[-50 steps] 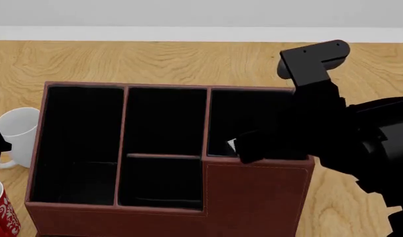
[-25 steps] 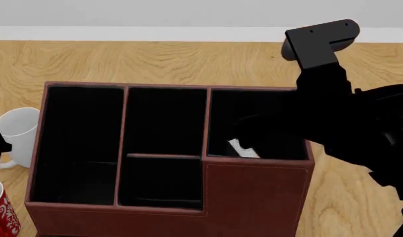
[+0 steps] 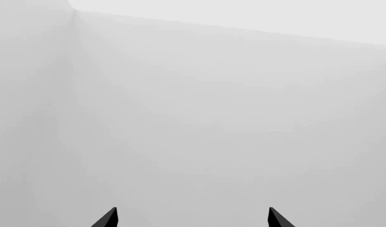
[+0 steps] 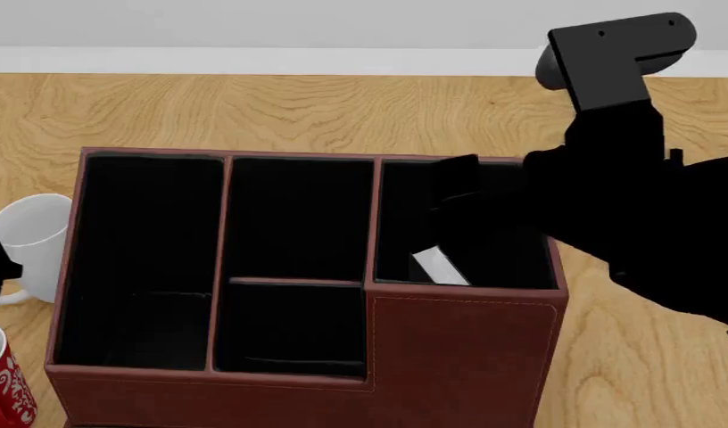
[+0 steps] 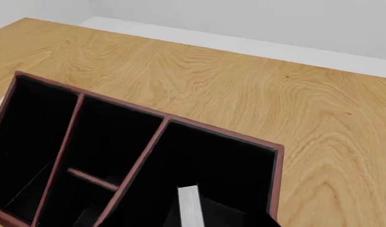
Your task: Pick up the book and place it in the right compartment of the caddy.
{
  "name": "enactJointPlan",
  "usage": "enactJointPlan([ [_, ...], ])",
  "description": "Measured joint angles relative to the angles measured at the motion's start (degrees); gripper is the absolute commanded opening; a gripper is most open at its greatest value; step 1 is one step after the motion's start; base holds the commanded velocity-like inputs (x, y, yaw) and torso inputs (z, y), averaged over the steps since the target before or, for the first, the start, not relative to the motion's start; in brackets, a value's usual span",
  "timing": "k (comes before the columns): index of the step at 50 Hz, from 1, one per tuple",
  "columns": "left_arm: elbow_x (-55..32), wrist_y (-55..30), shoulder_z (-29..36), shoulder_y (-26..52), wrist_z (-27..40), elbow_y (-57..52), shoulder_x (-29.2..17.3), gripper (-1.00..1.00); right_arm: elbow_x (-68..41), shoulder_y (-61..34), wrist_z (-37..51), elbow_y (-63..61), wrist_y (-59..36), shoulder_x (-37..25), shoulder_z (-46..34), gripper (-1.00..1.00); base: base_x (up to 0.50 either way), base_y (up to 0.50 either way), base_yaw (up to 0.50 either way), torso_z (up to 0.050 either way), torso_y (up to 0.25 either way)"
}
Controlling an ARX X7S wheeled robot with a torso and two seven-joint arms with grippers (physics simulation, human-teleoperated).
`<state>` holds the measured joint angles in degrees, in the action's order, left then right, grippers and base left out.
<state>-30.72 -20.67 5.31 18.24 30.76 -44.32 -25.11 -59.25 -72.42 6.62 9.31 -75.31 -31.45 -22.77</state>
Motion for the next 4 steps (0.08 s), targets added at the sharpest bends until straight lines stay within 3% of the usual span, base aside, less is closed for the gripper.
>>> enactJointPlan([
  [4,-0.01,0.07,0.09,0.04,-0.01,0.12,-0.01,1.00,-1.68,0.82,1.78,-1.70,-0.87,-0.47,1.83,1.00,0.00,0.00,0.00,0.000,0.000],
])
